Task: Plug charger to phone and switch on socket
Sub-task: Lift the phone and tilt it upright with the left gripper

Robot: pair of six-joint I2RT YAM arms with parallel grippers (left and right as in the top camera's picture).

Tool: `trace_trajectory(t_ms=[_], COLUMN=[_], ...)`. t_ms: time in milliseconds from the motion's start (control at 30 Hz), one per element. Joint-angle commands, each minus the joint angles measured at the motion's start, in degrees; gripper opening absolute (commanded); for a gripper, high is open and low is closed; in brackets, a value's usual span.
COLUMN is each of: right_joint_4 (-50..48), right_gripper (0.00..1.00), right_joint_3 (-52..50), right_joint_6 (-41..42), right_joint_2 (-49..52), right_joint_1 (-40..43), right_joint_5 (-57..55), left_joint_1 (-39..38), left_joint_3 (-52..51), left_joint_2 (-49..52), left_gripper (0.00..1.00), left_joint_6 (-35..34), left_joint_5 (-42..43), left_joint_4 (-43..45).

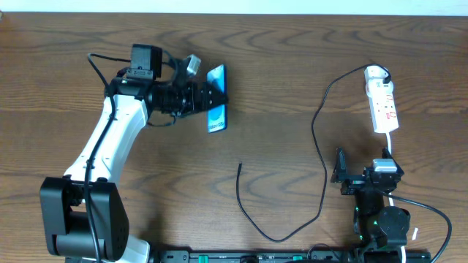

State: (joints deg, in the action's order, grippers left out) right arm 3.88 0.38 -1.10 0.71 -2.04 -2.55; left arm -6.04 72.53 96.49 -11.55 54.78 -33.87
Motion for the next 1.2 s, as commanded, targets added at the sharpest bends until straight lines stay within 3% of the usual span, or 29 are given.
trace_trajectory(t_ms=[0, 300, 500, 767, 1167], right_joint_4=[0.24, 0.22, 0.24, 0.24, 0.24], right_gripper=[0.99, 0.99, 0.99, 0.99, 0.99], right_joint_3=[-0.09, -0.09, -0.09, -0.09, -0.09], right_joint_6=[0.20, 0.20, 0.20, 0.20, 0.20], right_joint_2=[-0.33, -0.33, -0.33, -0.33, -0.33], right_joint_1=[0.57, 0.57, 0.57, 0.57, 0.57], right_joint_5=[0.11, 0.11, 0.11, 0.11, 0.09], left_joint_1=[0.24, 0.24, 0.24, 0.24, 0.24], left_joint_3=[0.24, 0.24, 0.24, 0.24, 0.24], left_joint_2=[-1.46, -1.46, -1.46, -1.46, -1.46], left_gripper=[0.07, 0.07, 0.07, 0.07, 0.07], left_joint_6=[-13.70, -43.34, -59.56, -70.25, -77.24], left_joint_5=[11.89, 12.33, 14.60, 16.83, 16.83], left_joint_4=[4.48, 13.03, 13.51, 13.66, 13.66])
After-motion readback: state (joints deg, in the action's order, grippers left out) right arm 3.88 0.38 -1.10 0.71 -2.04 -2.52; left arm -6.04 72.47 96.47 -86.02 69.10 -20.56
